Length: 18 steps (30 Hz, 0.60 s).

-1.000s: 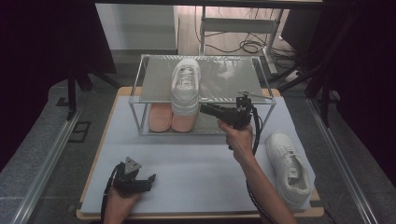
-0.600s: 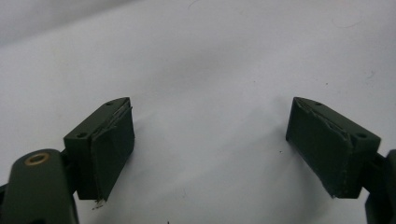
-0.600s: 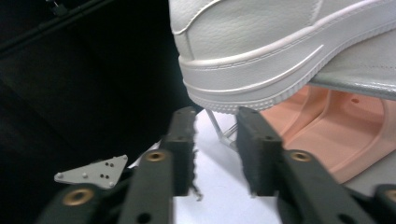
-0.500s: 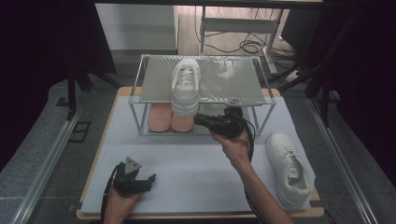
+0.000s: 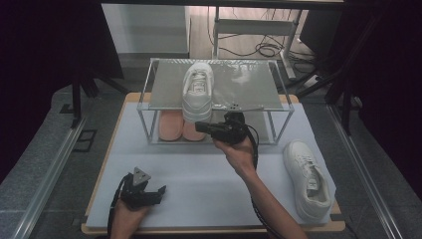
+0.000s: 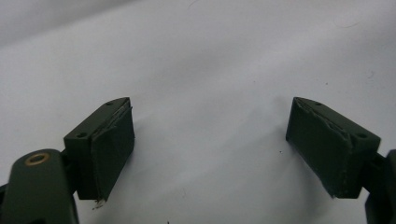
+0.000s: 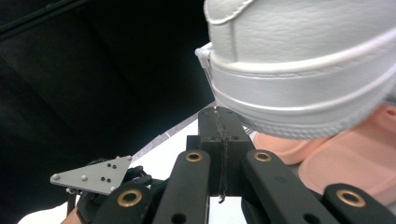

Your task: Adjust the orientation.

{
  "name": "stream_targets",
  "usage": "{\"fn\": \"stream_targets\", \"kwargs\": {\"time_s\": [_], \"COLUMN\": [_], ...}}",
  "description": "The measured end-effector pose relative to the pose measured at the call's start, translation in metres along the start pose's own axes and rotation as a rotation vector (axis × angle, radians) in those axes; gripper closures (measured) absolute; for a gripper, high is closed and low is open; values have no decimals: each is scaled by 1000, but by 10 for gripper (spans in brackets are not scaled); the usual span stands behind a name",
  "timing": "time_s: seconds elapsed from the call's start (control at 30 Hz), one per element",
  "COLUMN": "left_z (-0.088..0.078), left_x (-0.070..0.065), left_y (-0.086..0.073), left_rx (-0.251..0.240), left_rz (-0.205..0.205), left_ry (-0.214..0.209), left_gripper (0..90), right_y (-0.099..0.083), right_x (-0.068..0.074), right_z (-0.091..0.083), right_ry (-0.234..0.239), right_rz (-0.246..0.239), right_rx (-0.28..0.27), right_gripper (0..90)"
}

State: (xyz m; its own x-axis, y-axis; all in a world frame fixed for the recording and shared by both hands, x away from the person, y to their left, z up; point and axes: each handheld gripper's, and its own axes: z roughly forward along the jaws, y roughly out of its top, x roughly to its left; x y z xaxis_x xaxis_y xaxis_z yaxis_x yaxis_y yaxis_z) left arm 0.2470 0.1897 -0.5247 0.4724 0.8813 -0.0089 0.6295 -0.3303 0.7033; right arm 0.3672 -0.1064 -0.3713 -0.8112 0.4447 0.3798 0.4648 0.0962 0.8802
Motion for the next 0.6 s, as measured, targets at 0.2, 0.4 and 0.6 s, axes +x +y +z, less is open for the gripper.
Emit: {"fn": "stream_targets", "kwargs": {"time_s": [0.2,0.4,0.6], "left_z": [0,0,0], "left_x": [1,1,1], "left_y": [0,0,0], "left_rx": [2,7,7], "left_rz": [-6,0,0], "left_ry": [-5,-7,-5], "left_gripper": [156,156,157], "right_y": [5,7,7], "right_x": [-2,5,1], "right_z": [11,18,14], "right_ry": [3,-51,-93], "right_rz": [-7,-59,-65], "right_rx": [19,26,19], "right_gripper": [900,900,900]}}
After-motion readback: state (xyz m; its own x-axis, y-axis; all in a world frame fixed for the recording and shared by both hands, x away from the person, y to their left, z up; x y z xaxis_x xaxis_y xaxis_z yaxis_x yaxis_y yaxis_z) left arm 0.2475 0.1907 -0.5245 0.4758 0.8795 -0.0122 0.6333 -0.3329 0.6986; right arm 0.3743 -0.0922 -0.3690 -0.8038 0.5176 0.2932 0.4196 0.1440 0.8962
